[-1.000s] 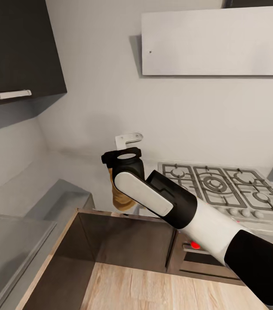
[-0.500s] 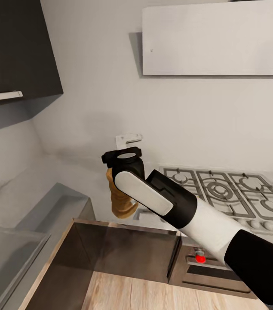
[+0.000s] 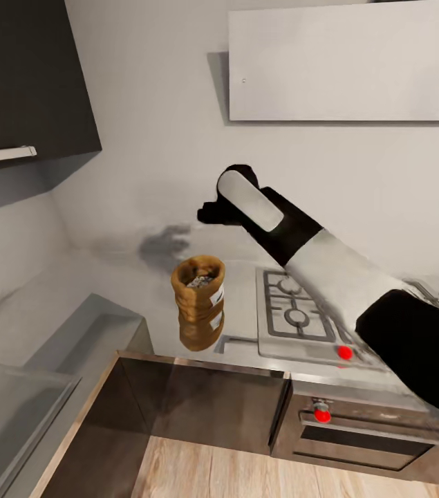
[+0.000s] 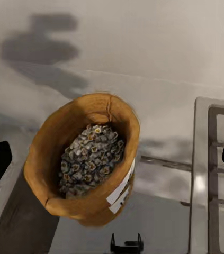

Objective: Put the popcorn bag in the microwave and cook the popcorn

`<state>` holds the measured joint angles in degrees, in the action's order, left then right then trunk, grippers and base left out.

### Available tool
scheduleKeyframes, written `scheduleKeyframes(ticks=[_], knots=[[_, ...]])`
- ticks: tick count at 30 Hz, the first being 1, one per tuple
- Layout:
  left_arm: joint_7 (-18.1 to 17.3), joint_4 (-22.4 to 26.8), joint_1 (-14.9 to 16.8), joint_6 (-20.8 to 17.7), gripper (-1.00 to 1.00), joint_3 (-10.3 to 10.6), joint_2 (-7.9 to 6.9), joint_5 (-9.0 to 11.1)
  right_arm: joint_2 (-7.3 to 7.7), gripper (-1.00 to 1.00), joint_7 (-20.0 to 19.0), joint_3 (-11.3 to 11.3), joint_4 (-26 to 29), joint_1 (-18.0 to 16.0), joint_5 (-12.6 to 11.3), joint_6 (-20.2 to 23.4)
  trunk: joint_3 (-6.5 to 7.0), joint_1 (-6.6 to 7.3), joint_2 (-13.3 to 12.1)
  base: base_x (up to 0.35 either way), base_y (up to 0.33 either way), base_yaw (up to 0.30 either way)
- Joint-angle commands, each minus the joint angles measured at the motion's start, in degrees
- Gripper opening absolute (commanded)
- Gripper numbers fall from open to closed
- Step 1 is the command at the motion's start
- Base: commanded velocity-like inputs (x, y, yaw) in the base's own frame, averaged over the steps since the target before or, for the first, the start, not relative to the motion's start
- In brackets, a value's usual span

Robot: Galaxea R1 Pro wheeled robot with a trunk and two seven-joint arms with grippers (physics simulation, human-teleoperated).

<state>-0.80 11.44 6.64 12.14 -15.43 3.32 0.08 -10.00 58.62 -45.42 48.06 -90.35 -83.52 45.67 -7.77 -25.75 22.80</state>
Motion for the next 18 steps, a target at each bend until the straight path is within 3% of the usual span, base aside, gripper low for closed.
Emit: scheduleKeyframes(ticks=[1,4,6,10,14,18], knots=[[-0.08,-0.02,0.04,0.17,1.0,-0.24,0.02,0.0,0.0,1.0,-3.75,0.27,-4.51,-2.92,-0.99,1.14,-0.14,-0.03,0.12,0.0,0.0,0.0],[-0.08,-0.02,0.04,0.17,1.0,-0.25,0.02,0.0,0.0,1.0,-14.49,0.82,-12.21,-7.51,-1.73,5.01,-0.14,-0.03,0.12,0.0,0.0,0.0],[-0.08,-0.02,0.04,0.17,1.0,-0.24,0.02,0.0,0.0,1.0,-18.15,0.96,-14.23,-8.56,-1.93,6.27,-0.14,-0.03,0.12,0.0,0.0,0.0],[-0.08,-0.03,0.04,0.17,1.0,-0.28,0.01,0.0,0.0,1.0,-20.8,1.21,-14.9,-8.48,-2.12,6.81,-0.14,-0.03,0.12,0.0,0.0,0.0],[-0.08,-0.02,0.04,0.17,1.0,-0.28,0.02,0.0,0.0,1.0,-24.22,2.11,-16.9,-5.75,-2.1,6.79,-0.14,-0.03,0.12,0.0,0.0,0.0],[-0.08,-0.02,0.04,0.17,1.0,-0.26,0.02,0.0,0.0,1.0,-24.62,5.05,-21.62,-3.97,-2.08,5.97,-0.14,-0.03,0.12,0.0,0.0,0.0]])
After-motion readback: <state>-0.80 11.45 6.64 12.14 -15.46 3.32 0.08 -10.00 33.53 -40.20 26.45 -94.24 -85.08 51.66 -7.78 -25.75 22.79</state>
